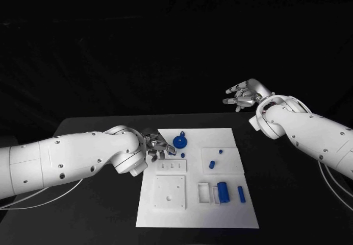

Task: Assemble the parts on the task board

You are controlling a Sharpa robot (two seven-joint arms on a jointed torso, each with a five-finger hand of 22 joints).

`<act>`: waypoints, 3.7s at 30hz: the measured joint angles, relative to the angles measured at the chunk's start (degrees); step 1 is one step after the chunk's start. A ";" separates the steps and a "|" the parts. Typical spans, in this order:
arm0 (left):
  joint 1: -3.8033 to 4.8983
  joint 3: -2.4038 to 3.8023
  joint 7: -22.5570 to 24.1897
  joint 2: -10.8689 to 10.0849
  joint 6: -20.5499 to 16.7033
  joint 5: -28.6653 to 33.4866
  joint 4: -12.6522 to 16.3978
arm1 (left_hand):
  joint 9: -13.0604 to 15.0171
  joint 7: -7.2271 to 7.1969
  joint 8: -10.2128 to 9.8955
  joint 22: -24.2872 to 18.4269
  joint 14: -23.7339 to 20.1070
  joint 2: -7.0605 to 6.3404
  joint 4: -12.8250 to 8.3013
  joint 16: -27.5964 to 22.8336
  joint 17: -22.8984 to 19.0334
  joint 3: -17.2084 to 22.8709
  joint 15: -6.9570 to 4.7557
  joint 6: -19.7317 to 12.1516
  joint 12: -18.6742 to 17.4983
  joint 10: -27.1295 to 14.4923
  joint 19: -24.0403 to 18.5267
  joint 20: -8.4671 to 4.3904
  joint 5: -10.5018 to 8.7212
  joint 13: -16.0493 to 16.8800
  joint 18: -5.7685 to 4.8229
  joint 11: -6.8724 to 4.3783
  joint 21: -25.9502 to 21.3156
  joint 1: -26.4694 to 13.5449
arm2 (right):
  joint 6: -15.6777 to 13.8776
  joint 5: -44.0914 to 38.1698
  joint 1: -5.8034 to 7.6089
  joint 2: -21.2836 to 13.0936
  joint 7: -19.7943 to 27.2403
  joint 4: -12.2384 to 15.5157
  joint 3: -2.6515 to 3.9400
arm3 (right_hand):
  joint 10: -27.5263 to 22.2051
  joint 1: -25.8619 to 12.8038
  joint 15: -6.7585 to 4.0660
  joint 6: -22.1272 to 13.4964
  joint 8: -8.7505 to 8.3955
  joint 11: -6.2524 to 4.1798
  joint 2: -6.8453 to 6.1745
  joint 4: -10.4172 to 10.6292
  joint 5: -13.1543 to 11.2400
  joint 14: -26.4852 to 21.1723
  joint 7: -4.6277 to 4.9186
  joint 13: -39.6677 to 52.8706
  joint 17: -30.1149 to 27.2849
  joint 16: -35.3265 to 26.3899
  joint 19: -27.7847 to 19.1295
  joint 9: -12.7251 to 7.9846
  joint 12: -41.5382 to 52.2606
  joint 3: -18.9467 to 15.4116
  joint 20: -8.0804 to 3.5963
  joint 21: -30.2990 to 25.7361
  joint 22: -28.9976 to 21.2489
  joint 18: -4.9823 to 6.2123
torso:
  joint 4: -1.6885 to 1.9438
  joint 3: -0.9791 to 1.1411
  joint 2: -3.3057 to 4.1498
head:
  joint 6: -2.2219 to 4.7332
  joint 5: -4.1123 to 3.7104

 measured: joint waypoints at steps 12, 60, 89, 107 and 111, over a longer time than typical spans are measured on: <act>-1.44 0.00 -1.41 1.38 -1.47 -2.85 -1.02 | 0.02 0.01 0.16 2.75 0.00 0.10 -1.09 0.00 0.89 1.08 0.01 0.01 1.67 0.00 0.72 0.72 -0.93 -3.49 0.00 0.00 -2.49 -0.20 | -0.73 1.64 -0.02 0.93 -0.09 -1.93 0.23 | -1.50 -0.06 0.21 0.00 0.00 0.29 0.06 -0.16 -1.09 -1.08 0.00 -0.45 -0.56 -0.31 -0.24 0.00 -0.01 -0.16 0.23 -1.01 -0.39 -0.01 | 0.11 0.03 -0.05 | -1.69 -0.27; -4.82 0.03 -2.29 3.24 2.24 -6.39 -4.11 | 0.02 0.01 0.02 7.07 -0.05 0.10 -1.07 -0.25 1.08 1.55 0.07 0.01 2.17 -0.01 1.95 0.71 -1.92 -4.88 0.00 0.01 -6.42 -0.18 | -5.15 25.22 0.13 3.03 12.63 -5.02 0.23 | 0.87 -2.61 9.91 -1.51 0.00 6.99 -0.41 -1.97 0.23 -10.64 2.73 -45.92 -47.08 -47.44 -29.60 -0.45 -52.41 14.92 11.36 -9.87 -30.15 -2.69 | 0.10 0.01 0.09 | -2.87 -0.28; -4.89 0.07 -3.01 3.50 3.56 -9.02 -4.60 | 0.01 0.01 0.14 8.84 0.21 0.11 -0.87 -0.47 0.17 1.69 0.02 0.01 2.16 0.13 2.76 0.71 -5.47 -4.87 -0.01 0.14 -7.89 -0.17 | -5.20 26.07 0.13 3.14 13.07 -4.88 0.23 | 0.75 -2.84 10.28 -1.48 0.01 7.09 -0.17 -1.97 2.16 -11.02 2.69 -45.91 -47.07 -47.43 -30.00 -0.49 -52.41 14.30 11.36 -9.87 -30.15 -2.67 | 0.10 -0.03 0.09 | -3.11 -0.17; -4.80 0.18 -3.49 3.74 5.31 -9.66 -4.73 | 0.82 0.01 0.28 9.79 0.28 1.50 -0.02 -0.47 0.36 0.82 0.12 0.01 2.43 0.13 2.97 0.92 -9.78 -4.64 -0.01 0.15 -9.03 -0.35 | -5.03 26.08 0.13 3.20 13.06 -4.70 0.23 | 0.75 -3.02 10.14 -1.47 0.01 7.09 -0.35 -2.37 3.99 -11.30 2.68 -45.91 -47.07 -47.43 -30.21 -0.48 -52.41 14.70 11.56 -9.87 -30.19 -2.67 | 0.10 -0.01 0.10 | -3.24 -0.15; -4.80 0.18 -3.52 3.77 5.99 -9.66 -4.75 | 3.63 0.01 0.28 10.07 0.28 1.97 0.52 -0.06 0.87 0.40 0.12 0.01 2.82 0.14 2.97 0.92 -10.01 -4.45 -0.01 0.15 -9.32 -0.81 | -4.92 26.07 0.13 3.30 13.00 -4.80 0.23 | 0.75 -3.07 10.25 -1.46 0.00 7.09 -0.41 -2.95 4.34 -11.43 2.67 -45.91 -47.11 -47.43 -30.59 -0.48 -52.41 15.28 11.53 -9.87 -30.19 -2.67 | 0.10 0.01 0.12 | -3.30 -0.14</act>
